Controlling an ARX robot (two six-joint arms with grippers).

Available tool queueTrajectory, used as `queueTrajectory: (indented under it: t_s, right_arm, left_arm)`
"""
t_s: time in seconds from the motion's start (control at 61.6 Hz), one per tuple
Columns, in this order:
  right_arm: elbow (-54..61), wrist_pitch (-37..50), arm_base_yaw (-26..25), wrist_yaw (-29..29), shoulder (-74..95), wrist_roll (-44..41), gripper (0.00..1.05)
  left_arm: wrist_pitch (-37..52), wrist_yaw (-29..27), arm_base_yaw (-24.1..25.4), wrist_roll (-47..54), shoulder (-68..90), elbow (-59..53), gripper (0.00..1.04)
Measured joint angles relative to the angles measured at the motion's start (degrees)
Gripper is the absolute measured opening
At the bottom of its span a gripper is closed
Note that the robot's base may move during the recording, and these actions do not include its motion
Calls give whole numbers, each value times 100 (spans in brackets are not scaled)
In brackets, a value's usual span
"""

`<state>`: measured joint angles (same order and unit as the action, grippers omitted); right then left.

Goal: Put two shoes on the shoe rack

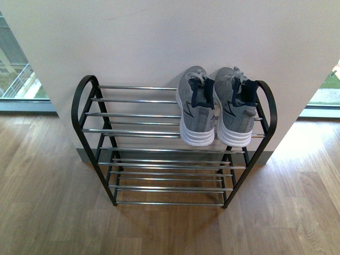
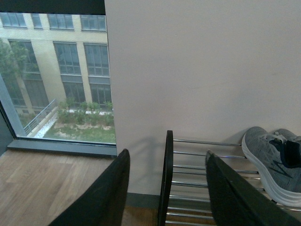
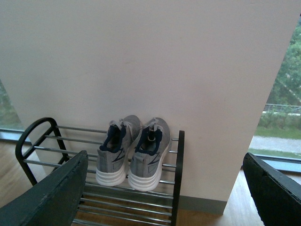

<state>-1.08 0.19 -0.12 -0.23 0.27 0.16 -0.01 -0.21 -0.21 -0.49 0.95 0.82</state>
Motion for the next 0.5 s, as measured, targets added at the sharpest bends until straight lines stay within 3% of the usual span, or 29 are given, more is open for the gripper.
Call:
queueTrajectory:
  t_s: [0.243,0.503]
  right_arm:
    - [0,0,0,24,0,0,95]
    - [0,0,4,33,-2,0,95]
  left_arm:
    - [-2,20,0,2,0,0,96]
    - [0,24,4,15,0,0,95]
